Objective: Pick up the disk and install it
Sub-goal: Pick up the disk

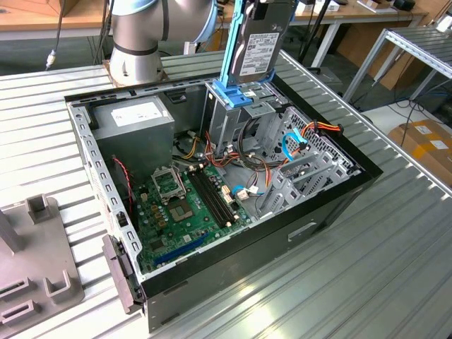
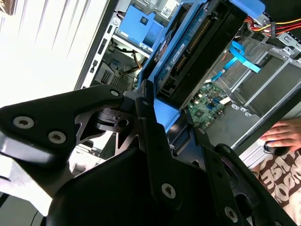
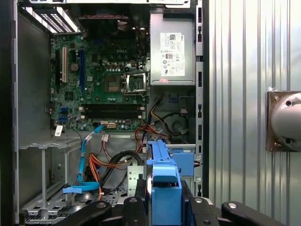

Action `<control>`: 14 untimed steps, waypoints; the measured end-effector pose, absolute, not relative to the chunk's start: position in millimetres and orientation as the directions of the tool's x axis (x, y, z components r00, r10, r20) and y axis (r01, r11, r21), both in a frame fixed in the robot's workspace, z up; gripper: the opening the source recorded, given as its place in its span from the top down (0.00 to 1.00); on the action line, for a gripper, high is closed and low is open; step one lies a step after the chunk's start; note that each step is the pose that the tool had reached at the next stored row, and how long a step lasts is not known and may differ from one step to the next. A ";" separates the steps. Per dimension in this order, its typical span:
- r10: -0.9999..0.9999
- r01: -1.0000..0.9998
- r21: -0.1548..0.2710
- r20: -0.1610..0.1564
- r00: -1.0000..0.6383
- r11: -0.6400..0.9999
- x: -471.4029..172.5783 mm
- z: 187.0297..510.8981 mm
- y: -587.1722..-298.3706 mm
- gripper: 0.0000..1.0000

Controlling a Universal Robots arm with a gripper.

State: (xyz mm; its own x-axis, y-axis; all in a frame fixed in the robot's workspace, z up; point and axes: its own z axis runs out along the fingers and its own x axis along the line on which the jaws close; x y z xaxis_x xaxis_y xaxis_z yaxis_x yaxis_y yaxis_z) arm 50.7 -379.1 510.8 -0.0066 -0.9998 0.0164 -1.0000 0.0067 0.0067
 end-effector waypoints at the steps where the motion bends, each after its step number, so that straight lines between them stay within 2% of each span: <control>1: -1.000 -1.000 0.007 0.016 -0.007 0.007 52.2 510.8 -379.1 0.64; 14: -1.000 -1.000 0.007 0.016 -0.007 0.007 58.5 510.8 -379.0 0.64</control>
State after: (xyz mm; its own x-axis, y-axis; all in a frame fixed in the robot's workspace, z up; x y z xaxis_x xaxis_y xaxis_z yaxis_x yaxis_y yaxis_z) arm 58.5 -379.0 510.8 -0.0066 -0.9998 0.0164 -1.0000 0.0067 0.0067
